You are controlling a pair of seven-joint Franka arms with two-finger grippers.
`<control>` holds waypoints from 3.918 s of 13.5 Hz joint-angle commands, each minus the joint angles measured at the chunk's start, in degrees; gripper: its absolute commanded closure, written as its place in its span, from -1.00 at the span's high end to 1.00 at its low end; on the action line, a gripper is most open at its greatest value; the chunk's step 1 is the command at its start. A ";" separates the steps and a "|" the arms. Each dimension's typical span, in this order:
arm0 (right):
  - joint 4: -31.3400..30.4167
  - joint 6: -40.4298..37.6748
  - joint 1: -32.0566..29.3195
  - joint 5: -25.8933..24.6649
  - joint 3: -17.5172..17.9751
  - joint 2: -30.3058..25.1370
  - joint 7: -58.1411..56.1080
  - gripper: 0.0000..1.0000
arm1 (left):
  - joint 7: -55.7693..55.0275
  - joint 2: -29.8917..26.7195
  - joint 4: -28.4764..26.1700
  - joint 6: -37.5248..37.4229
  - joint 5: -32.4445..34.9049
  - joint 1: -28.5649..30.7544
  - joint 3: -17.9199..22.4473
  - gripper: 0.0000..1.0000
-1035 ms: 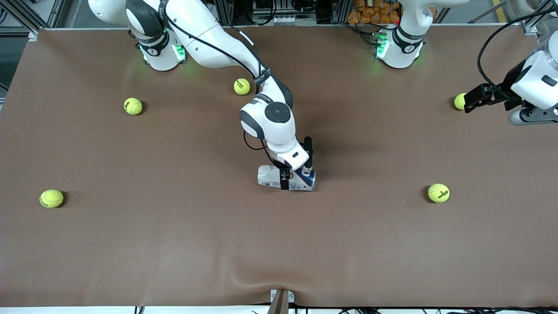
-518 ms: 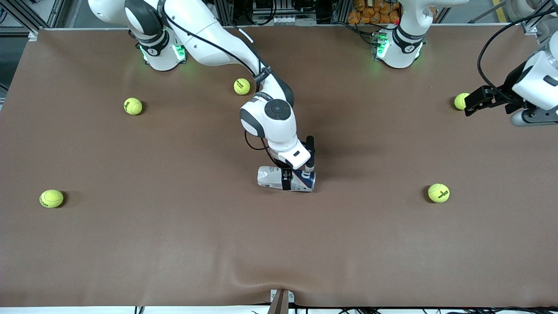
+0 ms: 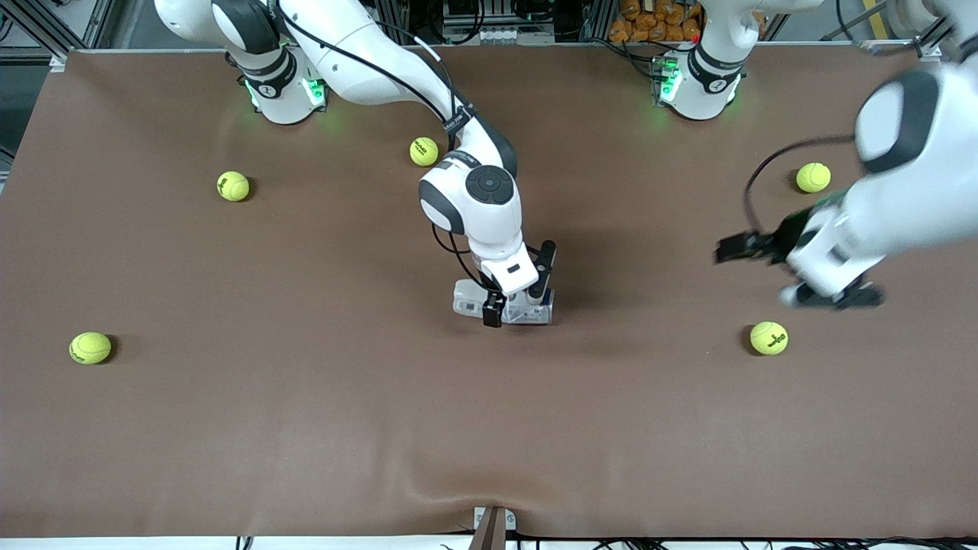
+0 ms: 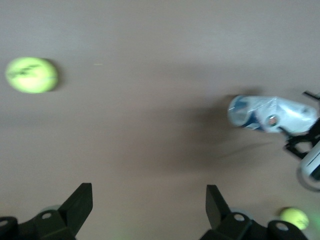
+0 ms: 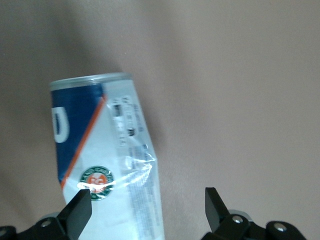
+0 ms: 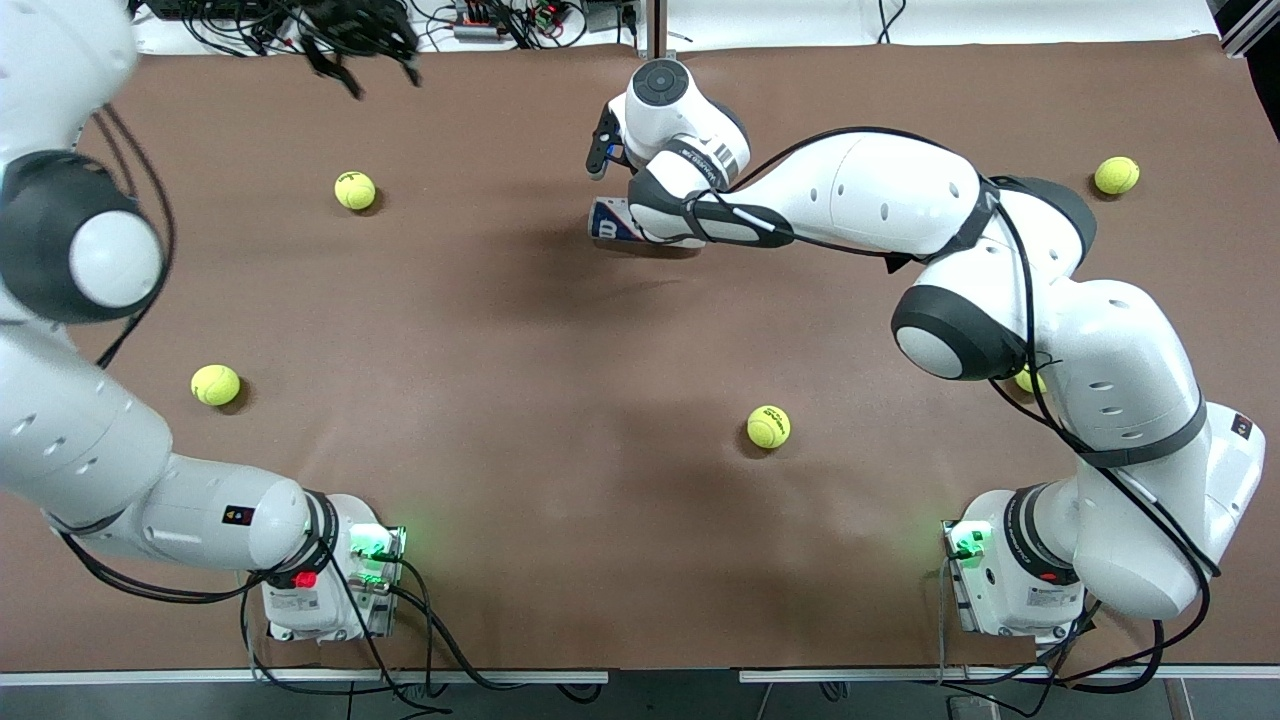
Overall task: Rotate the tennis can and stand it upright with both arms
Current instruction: 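Lower the can with the right gripper while the left gripper reaches it, then grasp the can with the left gripper while the right gripper releases it, then withdraw the right gripper to rest while the left gripper holds the can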
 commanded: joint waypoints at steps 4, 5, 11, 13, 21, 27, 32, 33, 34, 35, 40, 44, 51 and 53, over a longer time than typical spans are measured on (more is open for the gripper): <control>-0.65 -5.89 -0.15 -0.25 -0.39 -3.16 13.14 1.00 | -0.67 13.77 0.39 13.98 -20.37 -3.25 -2.78 1.00; -0.74 -6.60 -0.93 -0.25 -0.48 -3.95 15.25 1.00 | -0.67 16.15 0.39 15.39 -24.59 -4.22 -2.78 1.00; -0.74 -15.20 -6.91 -0.17 -0.39 -6.77 22.47 1.00 | 0.47 24.77 0.39 19.60 -41.04 -5.37 -2.87 1.00; -0.74 -18.81 -7.62 -0.17 -0.48 -7.47 25.10 1.00 | 3.00 27.67 0.39 22.94 -47.27 -6.33 -2.87 1.00; -1.43 -27.78 -17.53 -0.25 -0.39 -11.07 28.99 1.00 | 5.83 29.53 -3.56 22.79 -56.45 -7.13 -3.04 1.00; -2.14 -41.49 -22.55 -0.17 -0.22 -17.76 28.81 1.00 | 5.92 29.44 -4.35 22.70 -56.45 -6.86 -6.29 1.00; -2.06 -43.60 -29.23 2.55 -0.22 -19.08 20.56 1.00 | 11.18 30.06 -6.28 22.78 -60.73 -7.30 -6.73 1.00; -2.14 -43.96 -30.02 2.73 -0.13 -19.08 19.85 1.00 | 12.67 30.06 -6.81 22.78 -63.62 -8.17 -6.73 1.00; -2.06 -43.96 -30.55 2.74 -0.13 -18.82 19.67 1.00 | 14.69 29.71 -7.60 22.78 -65.22 -8.62 -6.73 1.00; -2.14 -43.96 -30.47 2.74 -0.13 -18.82 19.67 1.00 | 15.75 29.36 -8.13 22.78 -65.32 -8.62 -6.91 1.00; -2.05 -44.05 -30.47 2.74 -0.13 -21.79 19.58 1.00 | 21.46 29.18 -9.71 22.87 -65.32 -8.53 -8.75 1.00; -2.32 -46.06 -35.65 2.74 -0.13 -27.59 19.23 1.00 | 23.50 28.92 -10.68 23.13 -65.41 -8.36 -8.84 0.28; -3.37 -51.25 -37.85 2.65 -0.48 -33.49 17.56 1.00 | 23.06 27.68 -10.42 22.52 -65.41 -5.82 -9.98 -1.00; -3.37 -51.96 -39.17 2.74 -0.48 -33.93 16.43 1.00 | 22.97 27.16 -10.42 22.43 -65.41 -5.72 -9.99 -1.00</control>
